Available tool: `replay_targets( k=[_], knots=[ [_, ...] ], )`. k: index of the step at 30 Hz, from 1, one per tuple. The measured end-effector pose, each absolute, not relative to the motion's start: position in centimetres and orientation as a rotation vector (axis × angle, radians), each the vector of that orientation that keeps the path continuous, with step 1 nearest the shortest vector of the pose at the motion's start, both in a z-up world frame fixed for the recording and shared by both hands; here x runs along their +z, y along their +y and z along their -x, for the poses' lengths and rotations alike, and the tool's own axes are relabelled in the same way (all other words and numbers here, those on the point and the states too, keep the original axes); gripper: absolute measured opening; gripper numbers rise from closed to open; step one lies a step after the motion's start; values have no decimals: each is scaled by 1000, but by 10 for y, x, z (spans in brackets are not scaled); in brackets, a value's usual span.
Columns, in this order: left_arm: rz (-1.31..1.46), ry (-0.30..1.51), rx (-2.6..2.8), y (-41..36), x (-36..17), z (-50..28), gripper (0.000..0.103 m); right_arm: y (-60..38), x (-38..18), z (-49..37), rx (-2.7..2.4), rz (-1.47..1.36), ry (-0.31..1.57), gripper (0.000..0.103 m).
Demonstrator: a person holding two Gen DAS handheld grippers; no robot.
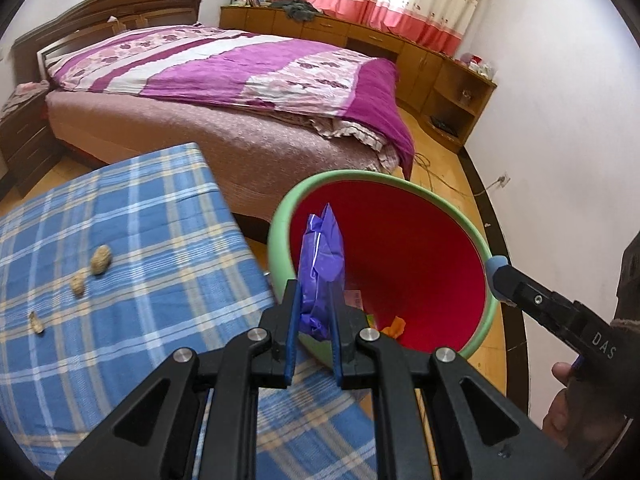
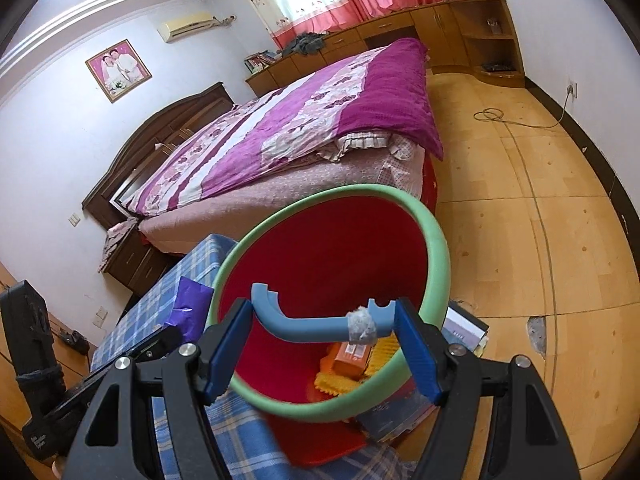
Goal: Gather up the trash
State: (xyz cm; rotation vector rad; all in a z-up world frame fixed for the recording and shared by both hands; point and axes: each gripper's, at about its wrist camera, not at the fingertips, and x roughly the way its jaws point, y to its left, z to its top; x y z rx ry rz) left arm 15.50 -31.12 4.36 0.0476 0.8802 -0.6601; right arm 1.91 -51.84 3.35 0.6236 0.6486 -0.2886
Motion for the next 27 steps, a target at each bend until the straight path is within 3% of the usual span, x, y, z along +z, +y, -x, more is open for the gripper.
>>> replay_targets(
  k=[6,10,27],
  knots=[
    [-72,891,-659,-322,35,-161,13,-527,30,-33,-302,-611,671,74],
    [-53,901,-674,-323,34,-163,22,-531,31,-35,-303,-613,667,77],
    [-35,921,-589,-276,46,-146,23,-498,48,-17,-234,-574,660,78]
  ],
)
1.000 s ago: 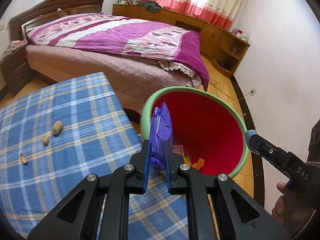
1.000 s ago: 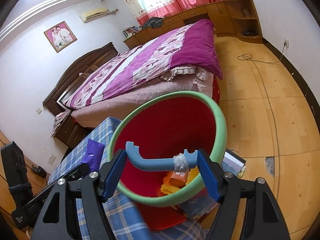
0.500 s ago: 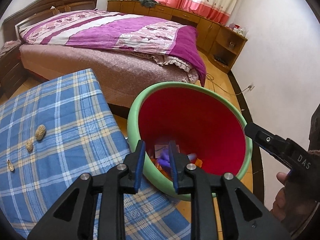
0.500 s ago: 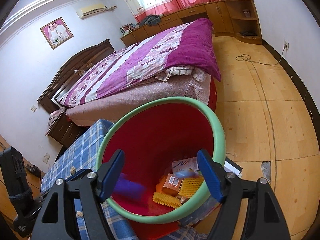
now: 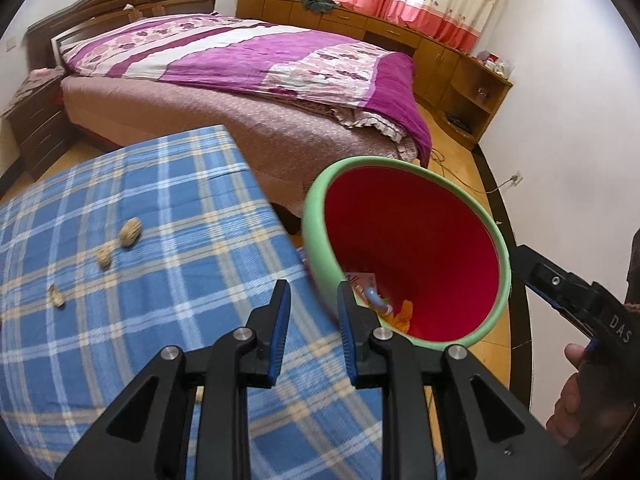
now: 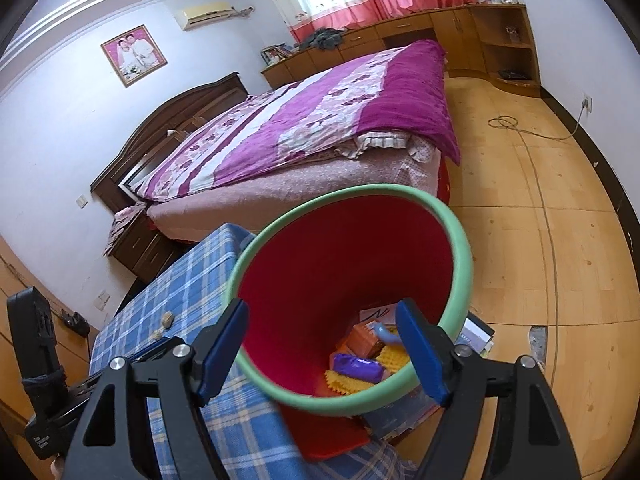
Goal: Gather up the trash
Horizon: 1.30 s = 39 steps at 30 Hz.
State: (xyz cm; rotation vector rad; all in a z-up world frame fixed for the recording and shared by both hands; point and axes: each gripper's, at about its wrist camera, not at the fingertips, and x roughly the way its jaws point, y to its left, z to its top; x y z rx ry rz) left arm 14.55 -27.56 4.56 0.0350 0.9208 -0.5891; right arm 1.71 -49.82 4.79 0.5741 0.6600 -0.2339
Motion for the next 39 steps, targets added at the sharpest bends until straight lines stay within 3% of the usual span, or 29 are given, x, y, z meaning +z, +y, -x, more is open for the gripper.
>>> replay_targets(
  k=[17,19,24,28,39],
  knots=[
    [-2,862,-425,-183,64,-102,23,-407,69,4,-115,-440,658,81],
    [4,850,-408,-170,68,-94,23,-395,70,7,-99,-423,655,87],
    [15,831,-353,-143,75,-76,23,-368,74,16,-67,-387,650,88],
    [30,822,-316,-122,78,-64,31,-349,76,22,-43,-366,642,88],
    [35,762,-206,-82,79,-30,32,-301,74,42,15,-294,610,94]
  ],
)
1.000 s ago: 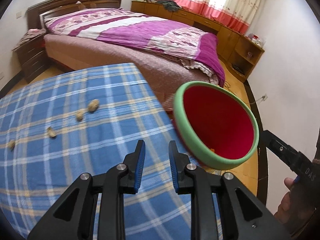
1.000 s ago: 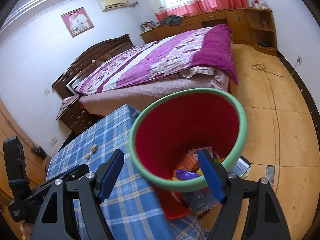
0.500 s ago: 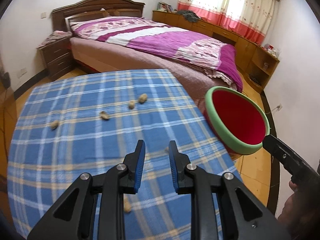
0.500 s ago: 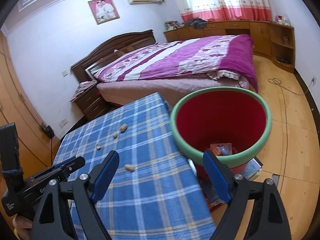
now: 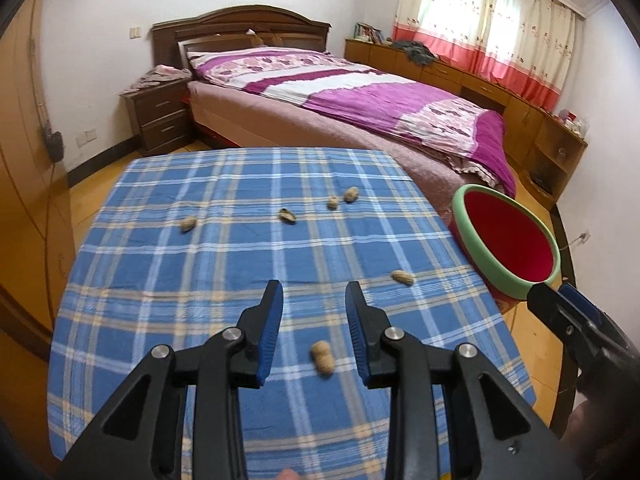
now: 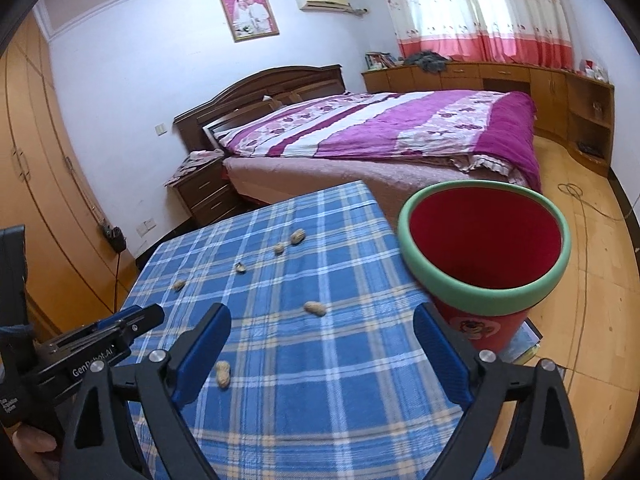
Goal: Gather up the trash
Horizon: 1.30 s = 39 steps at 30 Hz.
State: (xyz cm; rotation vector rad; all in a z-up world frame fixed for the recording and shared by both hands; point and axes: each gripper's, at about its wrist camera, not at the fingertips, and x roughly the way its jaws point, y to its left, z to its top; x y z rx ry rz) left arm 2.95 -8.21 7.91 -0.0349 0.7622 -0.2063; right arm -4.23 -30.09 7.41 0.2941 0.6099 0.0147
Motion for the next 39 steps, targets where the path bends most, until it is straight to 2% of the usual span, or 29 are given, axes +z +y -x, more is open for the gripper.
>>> replay_targets(
  k=[17,39],
  knots=[
    [13,707,-41,-48,51,-11,34,-256,54,56,53,-213,552,96],
    [36,692,-1,-40,39,-13,34,-253,39,53,41,-218,594,96]
  ],
)
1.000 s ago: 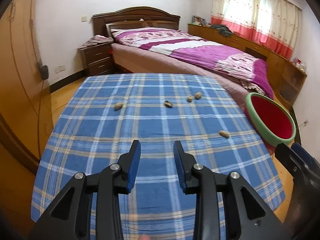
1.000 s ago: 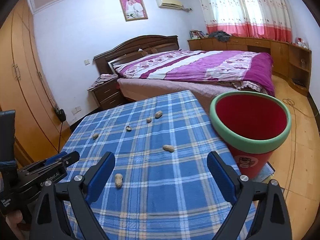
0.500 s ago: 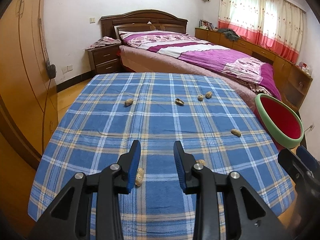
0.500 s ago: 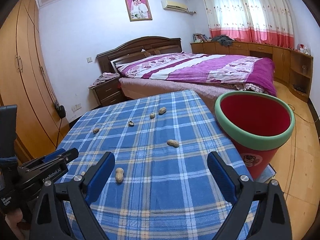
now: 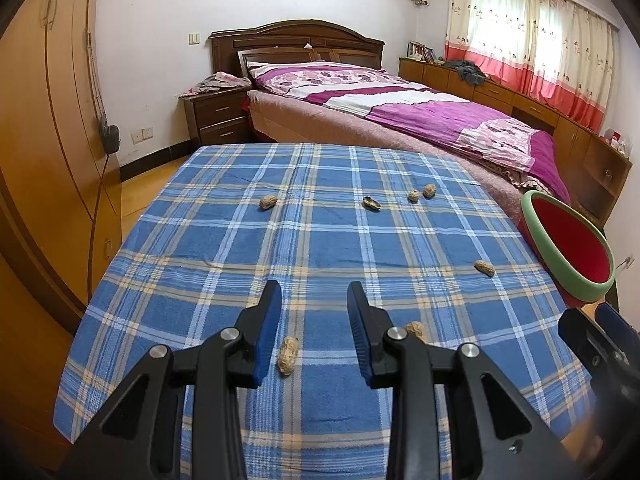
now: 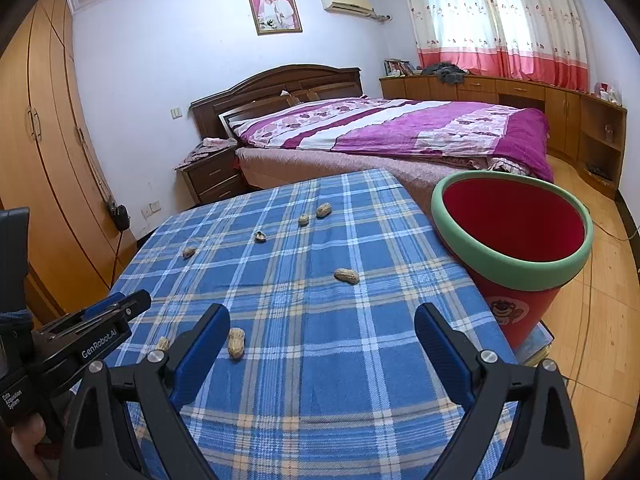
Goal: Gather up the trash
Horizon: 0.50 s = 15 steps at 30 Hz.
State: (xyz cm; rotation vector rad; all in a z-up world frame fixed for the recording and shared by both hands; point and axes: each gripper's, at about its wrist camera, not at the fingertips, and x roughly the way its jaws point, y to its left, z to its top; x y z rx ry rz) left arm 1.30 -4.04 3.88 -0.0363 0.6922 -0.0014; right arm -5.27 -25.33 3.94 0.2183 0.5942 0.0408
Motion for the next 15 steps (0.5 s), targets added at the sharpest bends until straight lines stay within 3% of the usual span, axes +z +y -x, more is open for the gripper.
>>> replay_targets(
  k=[15],
  knots=[
    [36,681,8,-37,40,-14,34,-253,39,53,40,-220,594,96]
  ],
)
